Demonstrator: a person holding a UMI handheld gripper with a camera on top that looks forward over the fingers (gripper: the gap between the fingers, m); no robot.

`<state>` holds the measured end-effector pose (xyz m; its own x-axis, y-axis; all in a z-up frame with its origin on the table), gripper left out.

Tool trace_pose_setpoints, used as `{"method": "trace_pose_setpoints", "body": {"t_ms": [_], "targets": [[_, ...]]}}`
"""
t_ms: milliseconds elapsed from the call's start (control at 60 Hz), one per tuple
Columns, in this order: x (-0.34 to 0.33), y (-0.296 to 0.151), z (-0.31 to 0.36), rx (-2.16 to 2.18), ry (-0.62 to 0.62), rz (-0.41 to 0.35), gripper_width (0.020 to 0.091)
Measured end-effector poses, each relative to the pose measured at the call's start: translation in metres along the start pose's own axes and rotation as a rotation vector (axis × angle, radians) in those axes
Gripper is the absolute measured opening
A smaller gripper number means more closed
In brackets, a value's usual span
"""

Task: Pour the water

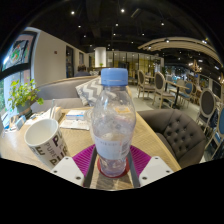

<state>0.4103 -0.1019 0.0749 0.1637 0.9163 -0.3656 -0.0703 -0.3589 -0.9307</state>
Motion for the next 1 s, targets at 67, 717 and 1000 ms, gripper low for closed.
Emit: {"method": "trace_pose_setpoints", "body": {"t_ms": [67,717,1000], "targets": [[-0.002,0.005,0.004,0.004,-0.022,0.043,0.0773],[-0.236,-0.029,0.06,-0.003,0.13,0.272,0.0851],[-0.28,-0.061,0.094,-0.044,0.12,0.224,0.0858]]}}
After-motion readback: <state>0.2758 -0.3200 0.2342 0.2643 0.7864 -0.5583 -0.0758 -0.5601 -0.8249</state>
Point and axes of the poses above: the point between the fingertips, and its own axes, seen from behind it with the camera up: z to the left, y down, x forward, the way the camera looks, the point moved 9 cm from there along -x, backward, against the way the camera looks, and after that the axes turned 6 degrees about -z, right-handed, at the moved point
